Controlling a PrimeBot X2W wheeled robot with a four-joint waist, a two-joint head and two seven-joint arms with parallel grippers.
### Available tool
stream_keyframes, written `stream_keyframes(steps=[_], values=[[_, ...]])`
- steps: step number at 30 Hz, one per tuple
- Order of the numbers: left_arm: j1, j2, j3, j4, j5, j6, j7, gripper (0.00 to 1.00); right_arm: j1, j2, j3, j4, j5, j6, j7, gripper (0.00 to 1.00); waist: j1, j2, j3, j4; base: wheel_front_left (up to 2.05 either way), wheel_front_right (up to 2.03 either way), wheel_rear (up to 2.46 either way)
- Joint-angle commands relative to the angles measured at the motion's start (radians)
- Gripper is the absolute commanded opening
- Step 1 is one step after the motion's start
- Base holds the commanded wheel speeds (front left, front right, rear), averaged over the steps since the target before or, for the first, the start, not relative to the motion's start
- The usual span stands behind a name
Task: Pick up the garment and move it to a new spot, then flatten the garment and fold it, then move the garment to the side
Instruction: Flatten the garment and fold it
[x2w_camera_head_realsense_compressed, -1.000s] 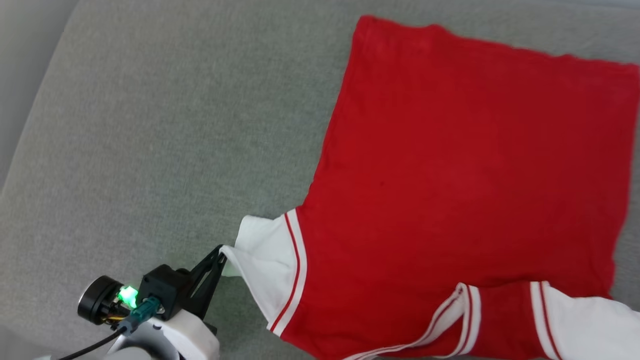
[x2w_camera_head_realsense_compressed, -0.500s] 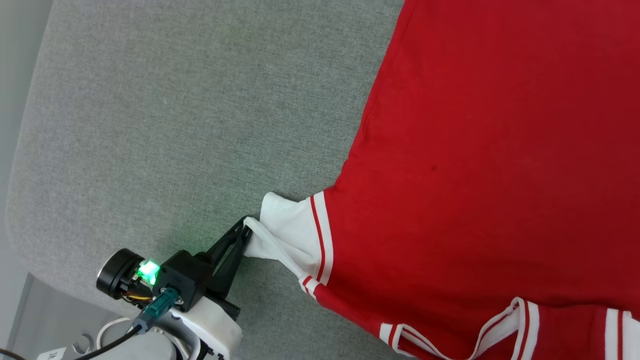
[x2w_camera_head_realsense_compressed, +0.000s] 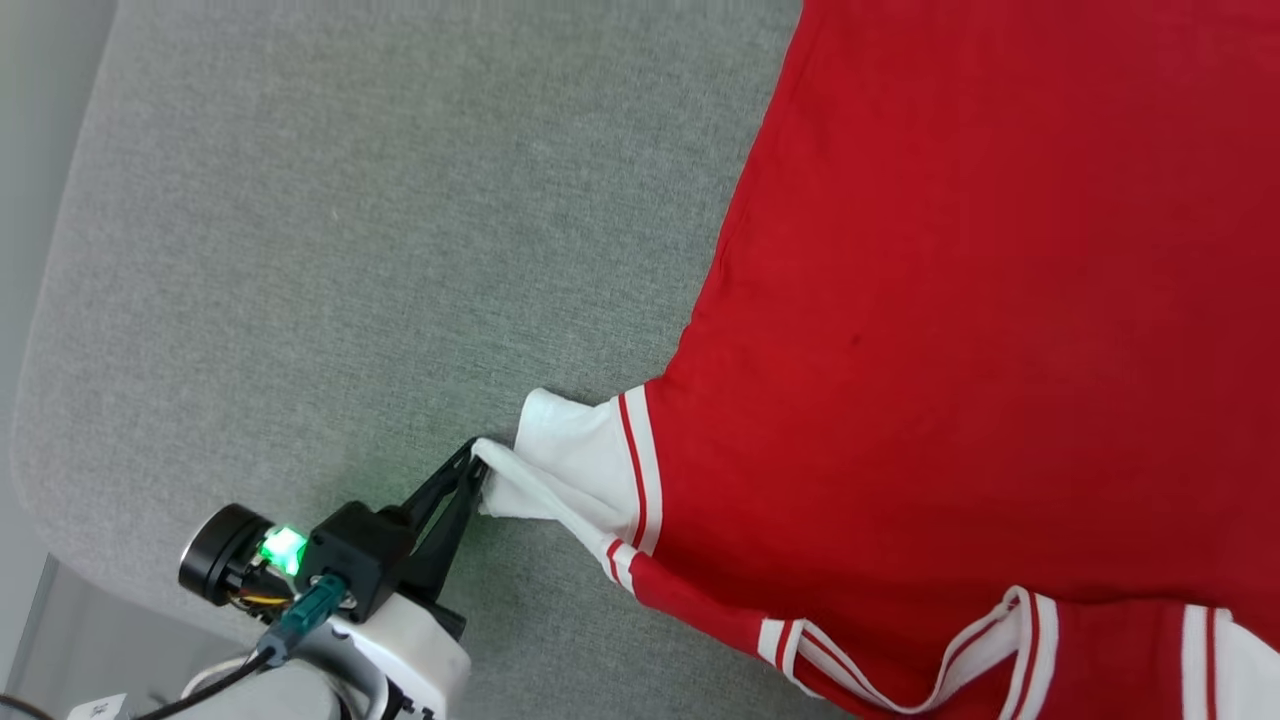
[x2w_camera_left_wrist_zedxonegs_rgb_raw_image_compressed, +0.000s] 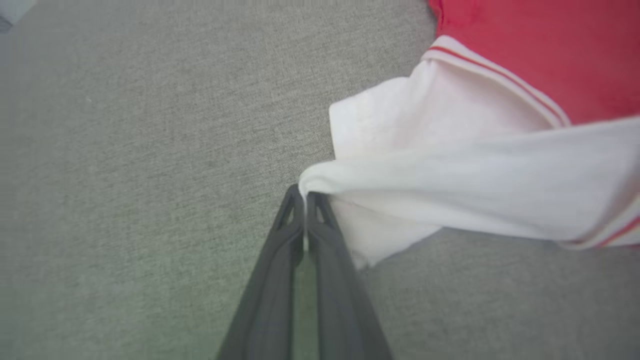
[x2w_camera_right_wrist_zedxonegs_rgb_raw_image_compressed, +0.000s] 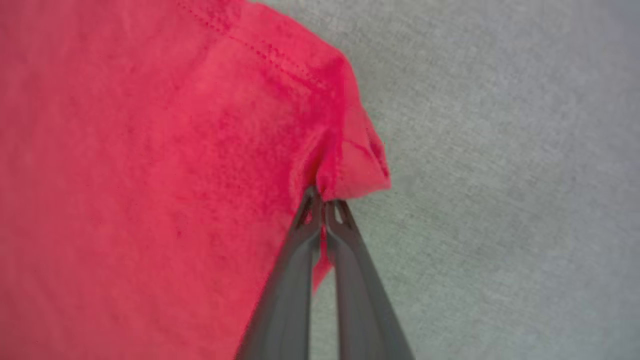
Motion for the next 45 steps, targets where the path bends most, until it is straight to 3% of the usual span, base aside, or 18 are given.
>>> stream_keyframes(steps=[1,6,15,22,26,30,36,41,42,43,44,45], values=[[0.016,0.009,0.007,0.005,-0.011,0.005,-0.003,0.00,0.014,0.008,0.014,-0.010,-0.001,-0.001,-0.012,0.00,-0.0001,0.0000,-0.055,-0.024,0.00,0.00,0.00],[0.055,0.024,0.014,0.012,-0.034,0.017,-0.009,0.00,0.038,0.011,0.064,-0.051,0.040,-0.001,-0.058,0.00,-0.0001,0.0000,-0.144,-0.079,0.00,0.00,0.00],[0.120,0.075,0.026,0.012,-0.072,0.035,-0.009,0.00,0.201,-0.114,0.152,-0.236,0.167,-0.001,-0.118,0.00,-0.0001,0.0000,-0.254,-0.191,0.00,0.00,0.00],[0.154,0.106,0.029,-0.001,-0.093,0.054,-0.005,0.00,0.505,-0.255,0.126,-0.338,0.259,-0.001,-0.200,0.00,-0.0001,0.0000,-0.295,-0.253,0.00,0.00,0.00],[0.172,0.118,0.031,-0.006,-0.103,0.060,-0.007,0.00,0.730,-0.294,0.100,-0.343,0.293,-0.001,-0.268,0.00,-0.0001,0.0000,-0.312,-0.275,0.00,0.00,0.00],[0.182,0.119,0.033,-0.012,-0.104,0.067,-0.010,0.00,0.969,-0.284,0.072,-0.321,0.313,-0.001,-0.351,0.00,-0.0001,0.0000,-0.318,-0.282,0.00,0.00,0.00],[0.187,0.115,0.036,-0.014,-0.106,0.067,-0.011,0.00,1.194,-0.231,0.037,-0.309,0.319,-0.001,-0.444,0.00,-0.0001,0.0000,-0.319,-0.282,0.00,0.00,0.00],[0.190,0.114,0.042,-0.010,-0.113,0.063,-0.015,0.00,1.272,-0.185,-0.007,-0.321,0.295,-0.001,-0.515,0.00,-0.0001,0.0000,-0.321,-0.283,0.00,0.00,0.00],[0.191,0.112,0.042,-0.008,-0.113,0.062,-0.016,0.00,1.273,-0.171,-0.022,-0.318,0.295,-0.001,-0.531,0.24,-0.0001,0.0000,-0.323,-0.282,0.00,0.00,0.00],[0.193,0.110,0.042,-0.006,-0.113,0.062,-0.016,0.00,1.265,-0.163,-0.043,-0.320,0.293,-0.001,-0.546,0.84,-0.0001,0.0000,-0.327,-0.281,0.00,0.00,0.00],[0.194,0.108,0.042,-0.005,-0.113,0.061,-0.016,0.00,1.251,-0.158,-0.068,-0.326,0.287,-0.001,-0.561,1.00,-0.0001,0.0000,-0.331,-0.280,0.00,0.00,0.00],[0.196,0.106,0.041,-0.005,-0.113,0.060,-0.017,0.00,1.238,-0.156,-0.090,-0.333,0.285,-0.001,-0.571,1.00,-0.0001,0.0000,-0.335,-0.278,0.00,0.00,0.00]])
